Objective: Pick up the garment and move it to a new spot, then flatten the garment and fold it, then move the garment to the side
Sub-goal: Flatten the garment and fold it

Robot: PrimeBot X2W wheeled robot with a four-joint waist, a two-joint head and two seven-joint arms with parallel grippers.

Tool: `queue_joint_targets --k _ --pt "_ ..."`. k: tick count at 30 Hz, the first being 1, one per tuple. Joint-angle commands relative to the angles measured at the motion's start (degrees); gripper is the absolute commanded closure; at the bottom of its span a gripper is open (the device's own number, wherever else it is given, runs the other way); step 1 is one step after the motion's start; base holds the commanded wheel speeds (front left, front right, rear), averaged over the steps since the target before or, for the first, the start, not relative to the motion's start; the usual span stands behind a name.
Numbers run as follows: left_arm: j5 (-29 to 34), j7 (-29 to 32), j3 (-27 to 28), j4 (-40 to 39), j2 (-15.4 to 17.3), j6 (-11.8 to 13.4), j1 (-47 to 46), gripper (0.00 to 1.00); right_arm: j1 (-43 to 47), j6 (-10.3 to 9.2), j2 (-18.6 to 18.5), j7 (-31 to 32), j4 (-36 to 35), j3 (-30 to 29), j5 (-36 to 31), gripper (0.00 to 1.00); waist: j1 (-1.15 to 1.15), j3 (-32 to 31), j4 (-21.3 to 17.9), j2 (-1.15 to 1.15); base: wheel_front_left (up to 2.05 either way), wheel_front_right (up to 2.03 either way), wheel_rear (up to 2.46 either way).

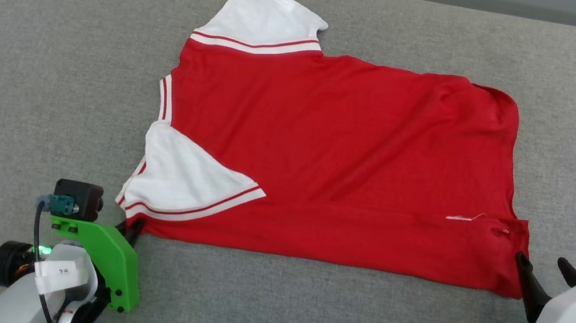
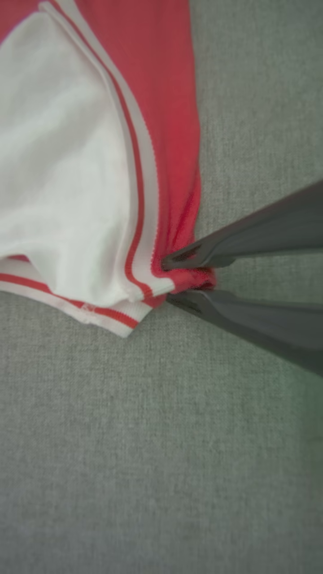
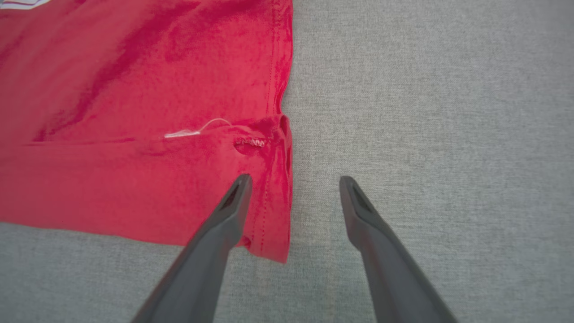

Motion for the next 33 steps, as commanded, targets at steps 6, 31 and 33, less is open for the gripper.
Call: queue_joint_targets --k 6,31,33 --pt "-0.9 -0.8 -1.0 -1.4 -0.7 -0.5 1.7 1.00 0.3 -0.46 -0.4 3.4 0.2 -0.4 -0.9 0.00 0.00 -3.1 2.8 0.60 0.00 0.00 0.00" --pt "0.2 2.4 -2.7 -14.0 2.2 2.4 4.8 1.00 -0.9 -0.46 1.4 7.8 15.0 -2.1 -2.9 1.00 0.00 -3.3 6.8 0.60 0.00 0.00 0.00" --pt "0.2 2.3 -3.0 -13.5 2.1 2.3 5.1 1.00 -0.5 -0.46 1.3 7.8 14.8 -2.7 -2.6 1.00 0.00 -4.0 6.5 0.60 0.00 0.00 0.00"
